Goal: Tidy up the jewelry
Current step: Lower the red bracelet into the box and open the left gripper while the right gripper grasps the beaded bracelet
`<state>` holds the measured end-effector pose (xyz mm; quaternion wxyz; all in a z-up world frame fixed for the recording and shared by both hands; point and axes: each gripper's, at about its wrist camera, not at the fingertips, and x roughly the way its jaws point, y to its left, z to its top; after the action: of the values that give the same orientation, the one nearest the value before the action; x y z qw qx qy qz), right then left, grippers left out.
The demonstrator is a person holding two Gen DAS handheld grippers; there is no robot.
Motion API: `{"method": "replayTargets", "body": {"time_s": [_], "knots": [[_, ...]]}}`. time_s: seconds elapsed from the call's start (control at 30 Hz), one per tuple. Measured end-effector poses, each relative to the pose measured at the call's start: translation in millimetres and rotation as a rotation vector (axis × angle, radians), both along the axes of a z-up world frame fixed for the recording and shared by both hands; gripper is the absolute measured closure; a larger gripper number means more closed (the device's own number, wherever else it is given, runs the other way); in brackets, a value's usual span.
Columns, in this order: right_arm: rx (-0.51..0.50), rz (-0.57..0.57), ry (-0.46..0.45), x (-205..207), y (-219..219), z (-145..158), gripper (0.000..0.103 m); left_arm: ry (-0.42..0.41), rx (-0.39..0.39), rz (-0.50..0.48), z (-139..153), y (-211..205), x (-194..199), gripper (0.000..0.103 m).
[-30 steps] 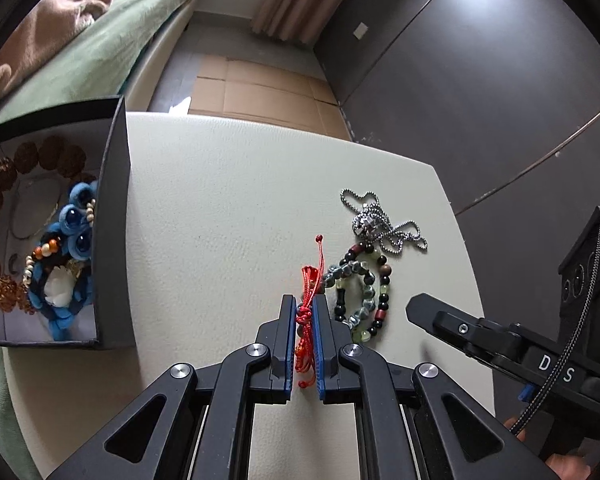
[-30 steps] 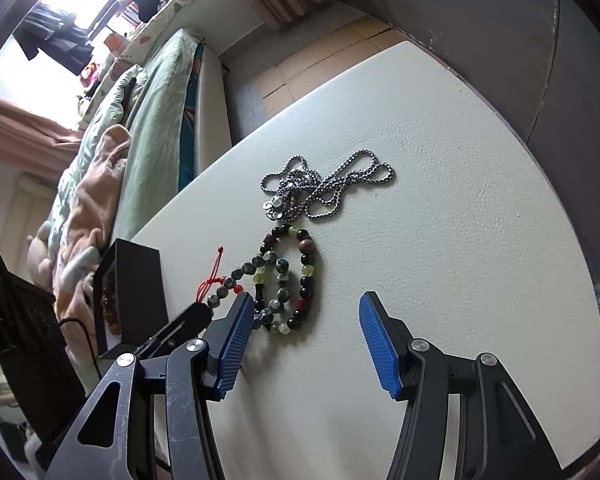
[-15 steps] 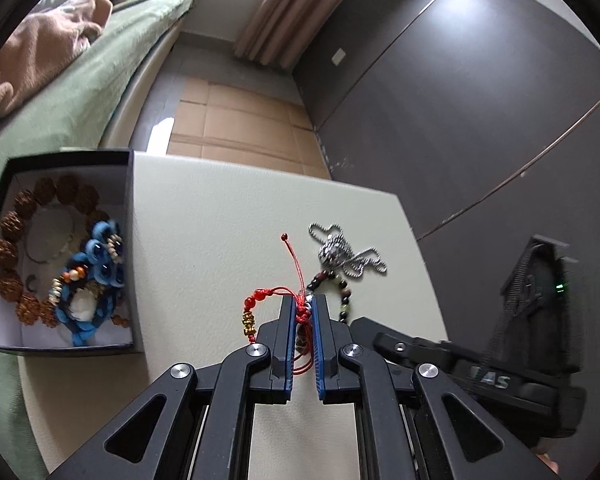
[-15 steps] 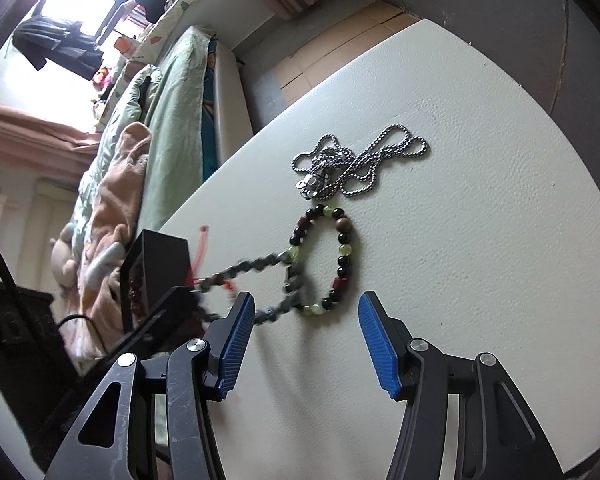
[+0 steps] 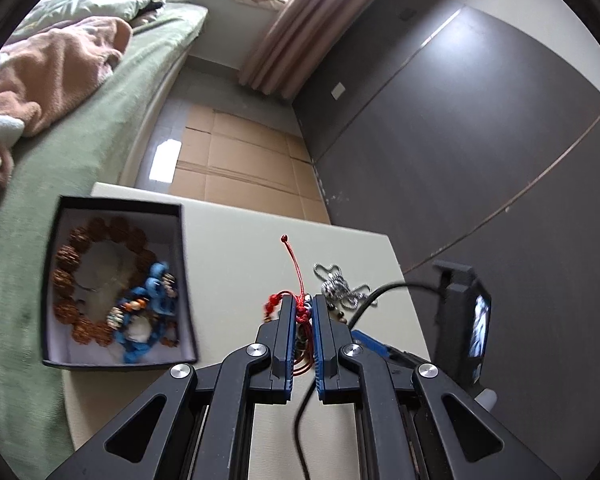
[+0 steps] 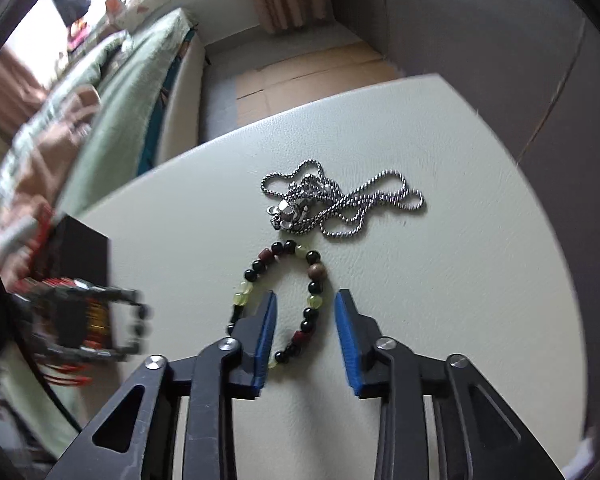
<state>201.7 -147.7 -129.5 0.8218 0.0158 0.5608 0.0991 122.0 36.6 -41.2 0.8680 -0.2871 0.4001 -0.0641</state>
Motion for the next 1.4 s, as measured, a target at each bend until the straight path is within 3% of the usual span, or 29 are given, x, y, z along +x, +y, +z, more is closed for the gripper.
{"method": "replayTargets", "body": {"time_s": [0.1, 0.2, 0.6, 0.77, 0.87, 1.03, 1.2, 1.3, 1.37, 1.4], "knots": [[-0.146, 0.045, -0.049, -5, 15, 0, 0.088, -0.012, -0.001, 0.025, 5, 13, -4, 0.095], [-0.158, 0.070, -0.072, -7, 18, 1, 0.093, -0.029, 0.002, 0.059, 12, 29, -11, 0.095], [0.047, 0.081, -0.161, -21, 4, 47, 0.094, -0.063, 0.062, 0.185, 22, 68, -22, 0.095], [0.128, 0.083, -0.179, -28, 4, 60, 0.094, -0.033, 0.089, 0.211, 13, 75, -20, 0.095], [0.181, 0.093, -0.190, -26, 15, 65, 0.094, 0.034, 0.124, 0.253, 1, 81, -16, 0.095], [0.267, 0.116, -0.209, -30, 27, 74, 0.094, 0.113, 0.015, 0.250, -19, 95, -8, 0.094], [0.362, 0.140, -0.244, -34, 37, 85, 0.094, 0.144, 0.008, 0.252, -21, 96, -9, 0.091], [0.420, 0.168, -0.273, -39, 47, 92, 0.094, 0.142, -0.002, 0.271, -17, 98, -17, 0.071], [0.440, 0.184, -0.283, -43, 54, 95, 0.094, 0.124, 0.007, 0.292, -11, 99, -23, 0.041], [0.446, 0.192, -0.286, -44, 58, 96, 0.094, 0.112, 0.014, 0.299, -8, 98, -26, 0.035]]}}
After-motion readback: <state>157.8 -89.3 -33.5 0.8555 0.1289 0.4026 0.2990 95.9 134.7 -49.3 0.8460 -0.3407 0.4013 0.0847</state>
